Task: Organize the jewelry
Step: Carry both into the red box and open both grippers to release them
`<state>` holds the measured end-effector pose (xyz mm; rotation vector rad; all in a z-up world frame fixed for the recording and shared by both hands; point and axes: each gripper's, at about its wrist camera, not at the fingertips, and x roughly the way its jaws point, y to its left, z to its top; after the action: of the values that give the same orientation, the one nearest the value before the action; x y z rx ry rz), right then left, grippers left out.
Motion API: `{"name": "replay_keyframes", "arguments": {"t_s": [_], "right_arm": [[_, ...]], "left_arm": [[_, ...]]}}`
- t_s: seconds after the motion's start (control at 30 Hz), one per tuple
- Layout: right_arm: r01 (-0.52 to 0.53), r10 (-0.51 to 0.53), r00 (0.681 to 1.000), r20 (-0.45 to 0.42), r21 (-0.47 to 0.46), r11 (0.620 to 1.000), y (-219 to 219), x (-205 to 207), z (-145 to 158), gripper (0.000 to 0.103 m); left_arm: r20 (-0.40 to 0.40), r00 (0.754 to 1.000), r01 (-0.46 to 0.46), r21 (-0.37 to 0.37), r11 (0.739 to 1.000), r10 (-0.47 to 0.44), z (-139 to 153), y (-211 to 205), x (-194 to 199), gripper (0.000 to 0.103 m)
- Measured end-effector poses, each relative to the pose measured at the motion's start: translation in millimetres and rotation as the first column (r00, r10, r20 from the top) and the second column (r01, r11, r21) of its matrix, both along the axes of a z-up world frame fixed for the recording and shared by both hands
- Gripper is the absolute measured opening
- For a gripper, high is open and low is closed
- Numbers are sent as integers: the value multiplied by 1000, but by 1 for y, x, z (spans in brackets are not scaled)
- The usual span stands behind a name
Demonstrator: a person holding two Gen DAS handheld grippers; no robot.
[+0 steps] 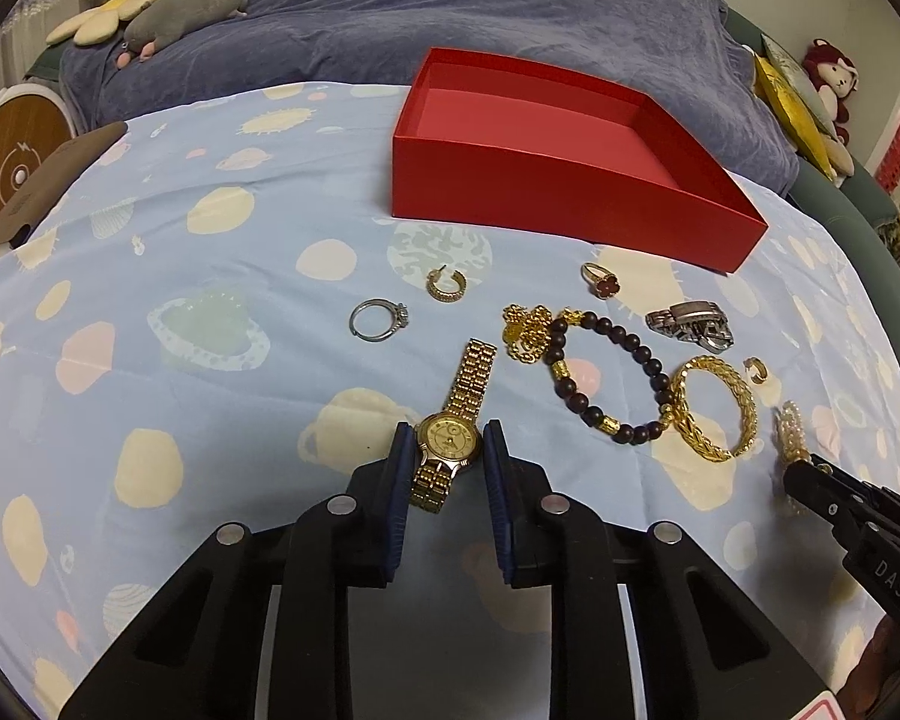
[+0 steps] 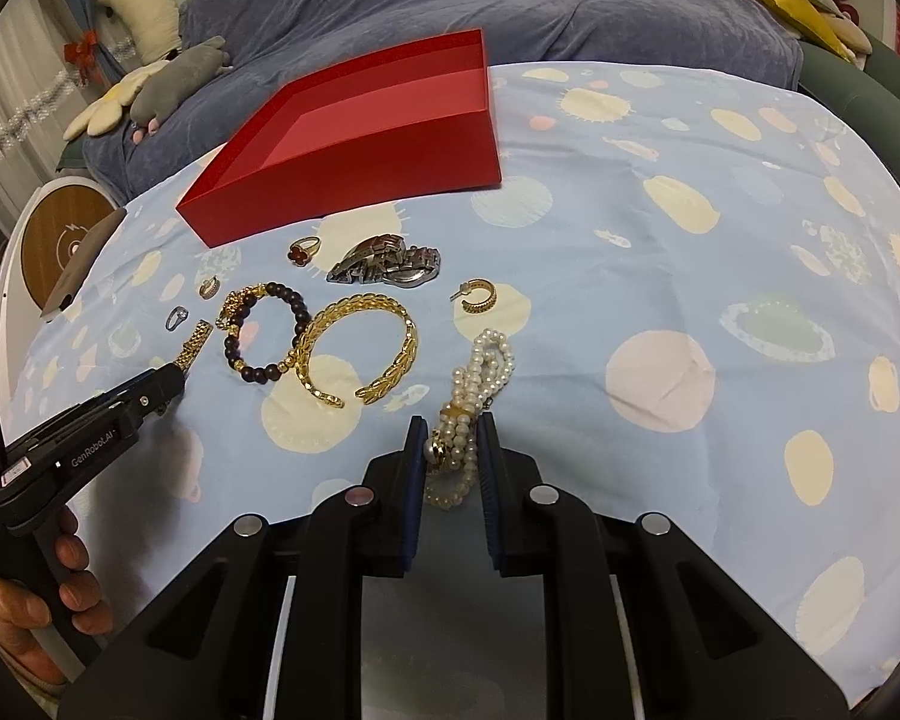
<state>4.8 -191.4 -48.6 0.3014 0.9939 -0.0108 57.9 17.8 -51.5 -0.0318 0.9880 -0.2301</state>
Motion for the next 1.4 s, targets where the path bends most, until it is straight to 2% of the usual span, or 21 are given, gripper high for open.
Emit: {"name": "replay_keyframes", "arguments": {"t_s": [0.3, 0.53, 0.7, 0.8, 0.9, 1.03, 1.13, 1.27, 1.4], "right_arm": [[-9, 9, 999, 32, 14, 1000, 2, -6, 15, 15], [-23, 21, 996, 87, 20, 1000, 8, -9, 41, 15], [-49, 40, 991, 125, 66, 997, 4, 9, 81, 15], [-97, 91, 983, 158, 32, 995, 5, 38, 115, 15], [-130, 133, 973, 190, -26, 991, 2, 80, 141, 15], [-137, 137, 970, 200, -16, 991, -10, 146, 144, 15], [-119, 114, 978, 174, 20, 993, -19, 198, 128, 15], [-95, 89, 989, 119, 48, 994, -28, 257, 95, 15], [-82, 79, 995, 66, 42, 996, -33, 299, 65, 15]], "left_arm": [[-26, 1000, -8, -46, 999, 7, 9, 0, -8, 19], [30, 1000, 5, -81, 997, -2, 44, -5, -18, 19], [61, 998, 32, -97, 995, -26, 87, -13, -9, 19], [90, 994, 64, -97, 993, -56, 120, -20, 12, 19], [147, 986, 87, -62, 994, -77, 148, -30, 43, 19], [217, 972, 106, -33, 994, -96, 167, -43, 100, 19], [240, 967, 95, -19, 995, -88, 163, -54, 147, 19], [213, 973, 91, -9, 996, -87, 137, -70, 207, 19], [175, 982, 74, 6, 997, -74, 108, -82, 249, 19]]}}
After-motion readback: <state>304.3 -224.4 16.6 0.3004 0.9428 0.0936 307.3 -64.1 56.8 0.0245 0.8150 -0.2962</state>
